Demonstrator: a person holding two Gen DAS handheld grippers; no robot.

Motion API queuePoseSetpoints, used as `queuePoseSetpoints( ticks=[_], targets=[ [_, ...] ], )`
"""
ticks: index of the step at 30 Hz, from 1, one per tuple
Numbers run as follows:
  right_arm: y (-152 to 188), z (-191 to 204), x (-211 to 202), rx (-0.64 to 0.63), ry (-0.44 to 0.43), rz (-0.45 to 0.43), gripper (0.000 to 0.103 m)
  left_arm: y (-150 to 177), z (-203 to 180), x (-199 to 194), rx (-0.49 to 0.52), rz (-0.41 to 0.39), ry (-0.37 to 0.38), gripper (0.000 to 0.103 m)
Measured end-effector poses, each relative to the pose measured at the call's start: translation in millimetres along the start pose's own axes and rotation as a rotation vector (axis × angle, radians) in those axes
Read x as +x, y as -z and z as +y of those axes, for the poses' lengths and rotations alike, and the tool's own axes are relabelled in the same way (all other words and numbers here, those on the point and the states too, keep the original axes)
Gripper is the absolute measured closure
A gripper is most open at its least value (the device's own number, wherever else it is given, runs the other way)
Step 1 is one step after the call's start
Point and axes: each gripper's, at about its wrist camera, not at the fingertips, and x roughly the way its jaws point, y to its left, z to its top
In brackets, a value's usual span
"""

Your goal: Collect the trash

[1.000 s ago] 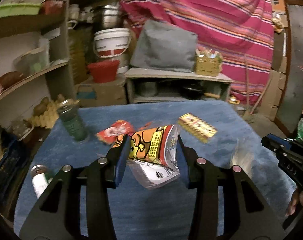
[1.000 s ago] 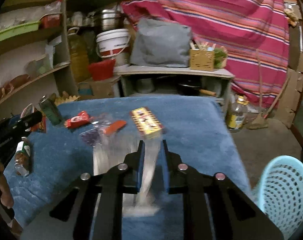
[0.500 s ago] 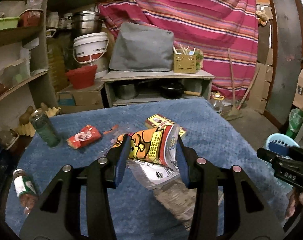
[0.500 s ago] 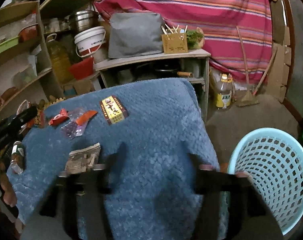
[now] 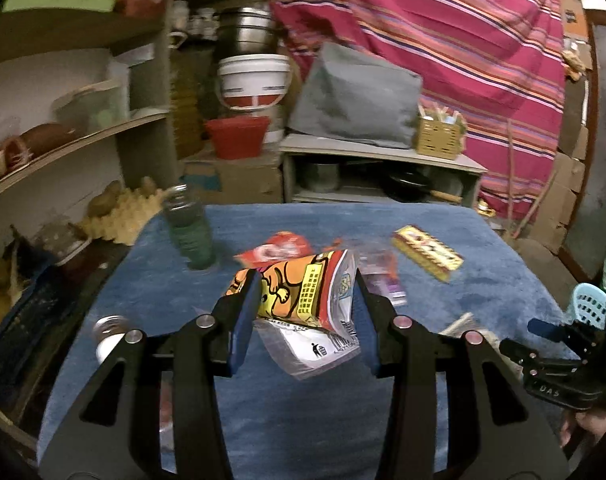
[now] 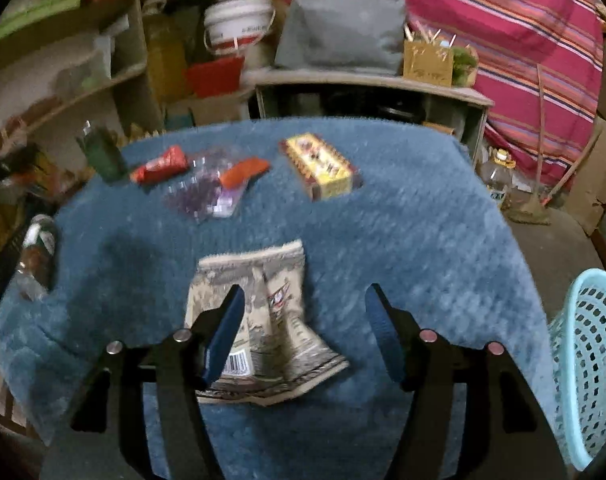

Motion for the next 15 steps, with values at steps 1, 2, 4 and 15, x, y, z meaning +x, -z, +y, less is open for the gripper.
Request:
queuePoseSetpoints(
  ticks=[1, 2, 4, 15],
  targets=[
    [1, 2, 4, 0.002, 0.0, 0.013, 0.041, 0, 9, -1, -0.012, 0.0, -0.008, 0.06],
    [2, 3, 7, 0.004, -0.001, 0.028, 0.041, 0, 16, -1, -0.021, -0.001, -0.014, 0.06],
    [5, 6, 14, 0.006, 0.005, 0.05, 0.041, 0, 30, -3, -0.039, -0.006, -0.029, 0.06],
    [12, 20, 25, -0.031, 0.009, 0.095, 0.072, -2, 46, -6, -0.065, -0.02, -0.03, 0.06]
  ],
)
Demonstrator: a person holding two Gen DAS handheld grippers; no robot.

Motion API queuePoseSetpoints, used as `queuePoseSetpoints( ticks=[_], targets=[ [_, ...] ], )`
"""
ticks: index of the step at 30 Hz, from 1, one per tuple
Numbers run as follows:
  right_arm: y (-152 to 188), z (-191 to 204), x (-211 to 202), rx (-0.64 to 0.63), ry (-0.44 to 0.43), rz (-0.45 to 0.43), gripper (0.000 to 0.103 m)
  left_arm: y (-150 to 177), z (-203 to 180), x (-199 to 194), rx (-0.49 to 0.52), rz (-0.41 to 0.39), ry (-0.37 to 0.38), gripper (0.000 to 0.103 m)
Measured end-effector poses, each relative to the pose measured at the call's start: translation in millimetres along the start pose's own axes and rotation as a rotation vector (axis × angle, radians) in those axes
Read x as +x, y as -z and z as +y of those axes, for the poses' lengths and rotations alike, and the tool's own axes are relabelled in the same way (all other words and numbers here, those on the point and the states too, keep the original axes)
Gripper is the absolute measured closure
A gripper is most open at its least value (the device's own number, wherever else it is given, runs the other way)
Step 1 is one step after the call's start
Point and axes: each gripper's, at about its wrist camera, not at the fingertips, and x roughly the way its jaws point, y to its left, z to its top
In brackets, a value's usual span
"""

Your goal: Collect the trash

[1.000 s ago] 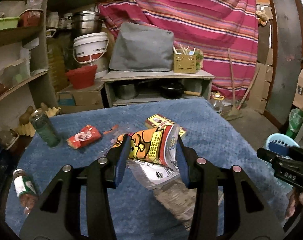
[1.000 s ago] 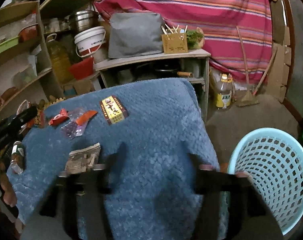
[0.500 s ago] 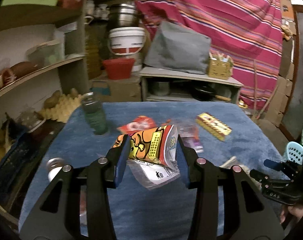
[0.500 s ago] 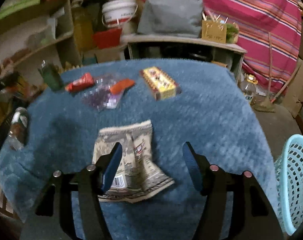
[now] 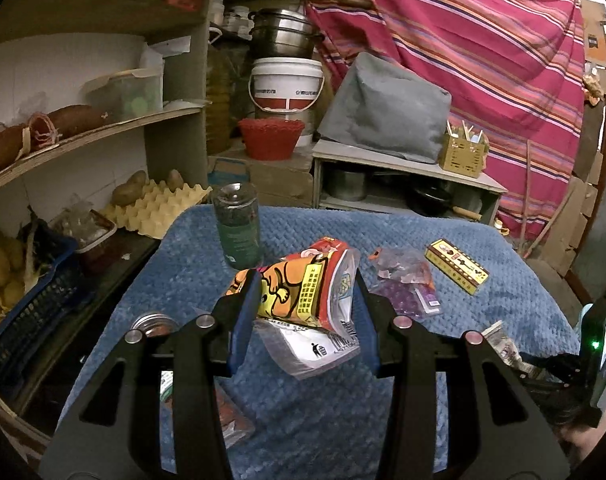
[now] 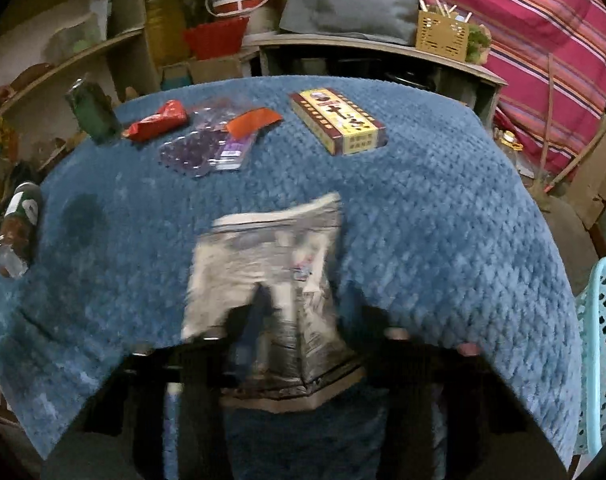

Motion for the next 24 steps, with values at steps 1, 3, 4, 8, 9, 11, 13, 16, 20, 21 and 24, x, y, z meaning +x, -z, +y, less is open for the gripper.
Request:
queuePoseSetpoints(
  ticks=[1, 3, 4, 8, 9, 11, 13, 16, 20, 21, 24],
  targets=[
    [-1, 0, -1, -0.001, 0.001, -0.005, 0.074, 0, -1, 0, 0.002, -0.002, -0.001, 0.06],
    [-2, -1, -6, 0.002, -0.006, -0.027, 0.08, 0, -3, 0, 0.001, -0.002, 0.001, 0.06],
    [-3, -2, -10, 0.006, -0.006, -0.041, 0.081, 0, -3, 0, -0.002, -0.002, 0.005, 0.06],
    [-9, -15, -35, 0.024, 0.016, -0.122, 0.082, -4, -15, 0, -0.006, -0.007, 0.029, 0.06],
    [-11, -20, -43, 0.034, 0.024, -0.148, 0.082, -4, -19, 0, -0.003, -0.009, 0.034, 0.06],
    [-12, -36, -63, 0.064, 0.041, -0.204, 0.082, -5, -31, 1, 0.008, -0.013, 0.045, 0.06],
    [-12, -54, -81, 0.097, 0.064, -0.255, 0.082, -5, -45, 1, 0.014, -0.013, 0.061, 0.06],
    [-9, -84, -108, 0.14, 0.108, -0.314, 0.082, -5, -67, 3, 0.025, -0.012, 0.088, 0.06],
    [-2, -128, -140, 0.2, 0.178, -0.373, 0.082, -3, -105, 4, 0.05, -0.012, 0.138, 0.06],
    [3, -142, -150, 0.216, 0.21, -0.387, 0.082, -2, -115, 5, 0.059, -0.01, 0.151, 0.06],
    [10, -171, -167, 0.237, 0.293, -0.405, 0.082, 2, -151, 6, 0.089, -0.002, 0.2, 0.06]
  ],
)
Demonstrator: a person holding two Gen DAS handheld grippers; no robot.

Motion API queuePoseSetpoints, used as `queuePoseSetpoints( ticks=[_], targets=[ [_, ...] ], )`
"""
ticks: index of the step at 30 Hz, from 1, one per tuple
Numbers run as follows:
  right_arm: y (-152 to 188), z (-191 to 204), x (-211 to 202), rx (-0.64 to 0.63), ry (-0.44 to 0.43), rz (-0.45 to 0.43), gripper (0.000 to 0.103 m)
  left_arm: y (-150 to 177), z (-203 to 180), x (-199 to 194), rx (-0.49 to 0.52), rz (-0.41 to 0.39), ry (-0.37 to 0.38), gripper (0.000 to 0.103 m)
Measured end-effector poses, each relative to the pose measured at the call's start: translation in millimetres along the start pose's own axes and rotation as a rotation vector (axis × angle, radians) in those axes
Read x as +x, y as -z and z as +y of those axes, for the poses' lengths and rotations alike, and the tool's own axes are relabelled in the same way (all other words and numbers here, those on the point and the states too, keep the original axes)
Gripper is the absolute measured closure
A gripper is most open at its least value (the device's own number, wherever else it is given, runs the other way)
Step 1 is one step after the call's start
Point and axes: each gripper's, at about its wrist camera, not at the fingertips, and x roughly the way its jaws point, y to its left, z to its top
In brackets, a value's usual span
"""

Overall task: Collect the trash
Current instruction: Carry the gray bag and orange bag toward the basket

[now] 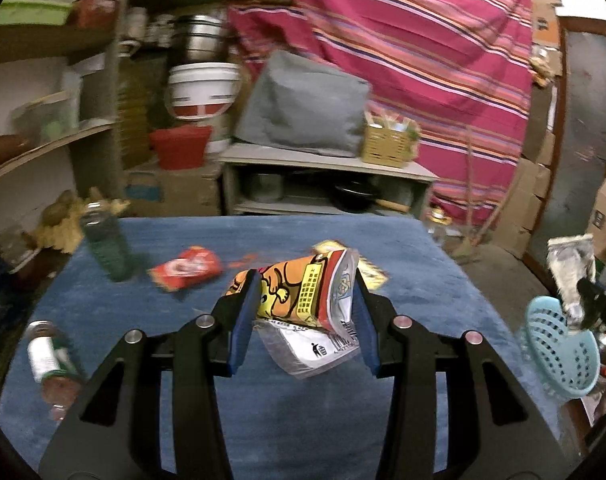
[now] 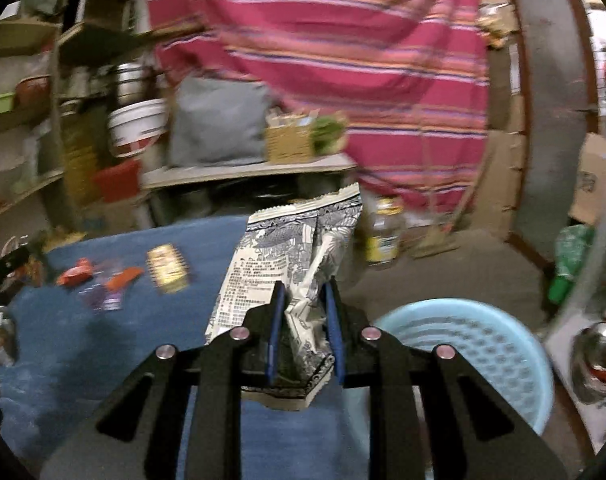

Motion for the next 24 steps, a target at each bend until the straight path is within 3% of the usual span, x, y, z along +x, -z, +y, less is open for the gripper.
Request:
queuePoseSetpoints(
  ticks=[3, 9, 16, 24],
  targets=[
    [1, -40, -10, 0.021, 0.082, -0.015, 0.082, 2, -41, 7, 0.036, 0.003, 0.057, 0.06],
    [12, -101, -14, 0.062, 0.167, 0.005, 0.082, 15, -128, 18, 0.121, 0.021, 0.179, 0.06],
    [28, -150, -9, 0.154, 0.195, 0.049, 0.082, 43, -236, 27, 0.207, 0.063, 0.366, 0.06],
    [39, -184, -13, 0.194, 0.243, 0.061, 0.082, 70, -315, 38, 0.263, 0.096, 0.481, 0.06]
  ],
)
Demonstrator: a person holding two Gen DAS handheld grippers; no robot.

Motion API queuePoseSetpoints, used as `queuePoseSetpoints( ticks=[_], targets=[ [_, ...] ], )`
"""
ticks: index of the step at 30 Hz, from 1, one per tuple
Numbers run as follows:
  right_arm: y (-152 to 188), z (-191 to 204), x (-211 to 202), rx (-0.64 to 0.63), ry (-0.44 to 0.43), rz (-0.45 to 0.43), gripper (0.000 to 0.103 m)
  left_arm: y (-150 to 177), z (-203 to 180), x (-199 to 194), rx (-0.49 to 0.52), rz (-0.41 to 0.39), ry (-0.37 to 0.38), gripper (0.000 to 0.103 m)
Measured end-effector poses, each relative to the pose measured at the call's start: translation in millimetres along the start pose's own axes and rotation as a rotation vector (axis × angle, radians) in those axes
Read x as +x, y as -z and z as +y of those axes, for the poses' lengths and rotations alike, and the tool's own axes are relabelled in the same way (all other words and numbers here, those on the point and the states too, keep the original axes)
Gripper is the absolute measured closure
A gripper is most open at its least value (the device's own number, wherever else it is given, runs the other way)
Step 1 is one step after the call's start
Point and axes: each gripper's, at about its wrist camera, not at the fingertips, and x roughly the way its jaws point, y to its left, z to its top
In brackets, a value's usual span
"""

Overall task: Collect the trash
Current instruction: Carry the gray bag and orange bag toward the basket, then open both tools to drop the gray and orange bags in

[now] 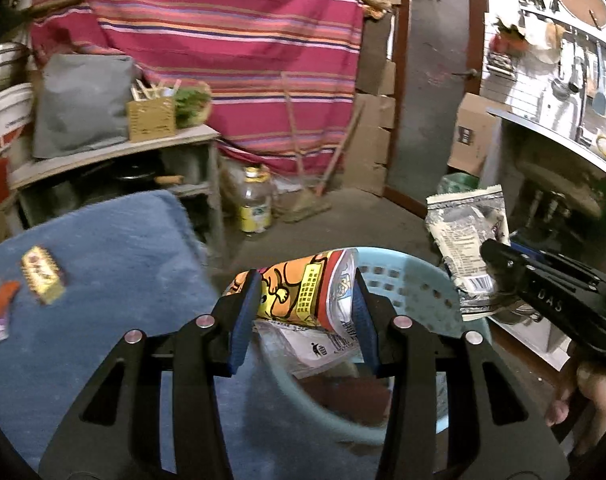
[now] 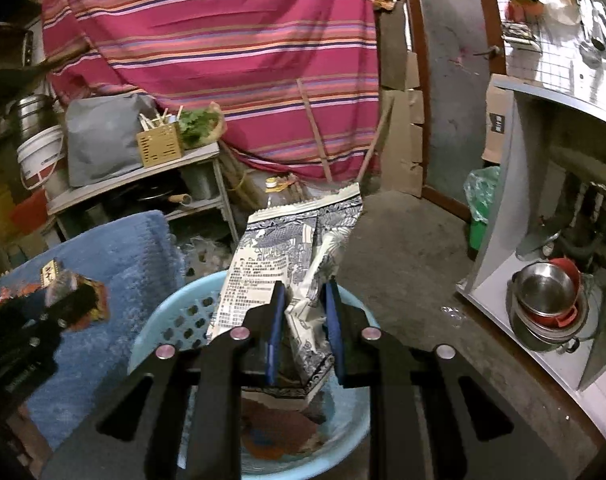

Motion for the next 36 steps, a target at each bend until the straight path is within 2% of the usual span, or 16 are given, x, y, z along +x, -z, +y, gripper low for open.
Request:
queuePoseSetpoints(
  ticks=[5, 11, 14, 21, 23, 25, 31, 32, 34, 35, 36],
  targets=[
    [2, -16, 5, 0.024, 0.015, 0.018, 0.082, -2, -17, 26, 0.002, 0.036, 0.054, 0.059],
    [3, -22, 9, 0.03, 0.025, 0.031, 0.082, -2, -19, 32, -0.004, 0.044, 0.065, 0.057],
    [3, -22, 10, 0.034, 0.024, 0.033, 0.082, -6, -14, 29, -0.023, 0.04, 0.067, 0.047],
    [3, -7, 10, 0.005, 0.009, 0.027, 0.082, -15, 16, -6, -0.076, -0.039, -0.022, 0.016],
    [3, -1, 10, -0.007, -0.002, 0.026, 0.082, -18, 28, -21, -0.093, -0.073, -0.072, 0.007],
    [4, 9, 10, -0.017, -0.013, 0.028, 0.081, -21, 41, -34, -0.116, -0.095, -0.11, 0.006],
    [5, 40, 13, -0.061, -0.027, 0.03, 0.077, -18, 84, -63, -0.162, -0.093, -0.166, 0.005],
    [6, 44, 13, -0.067, -0.025, 0.031, 0.073, -17, 91, -68, -0.161, -0.091, -0.181, 0.005],
    [7, 52, 15, -0.076, -0.011, 0.032, 0.053, -13, 104, -77, -0.167, -0.093, -0.216, 0.005],
    [8, 55, 16, -0.079, -0.001, 0.03, 0.036, -12, 109, -82, -0.168, -0.096, -0.228, 0.005],
    [9, 57, 17, -0.084, 0.015, 0.026, 0.03, -11, 116, -87, -0.171, -0.098, -0.246, 0.005]
  ],
)
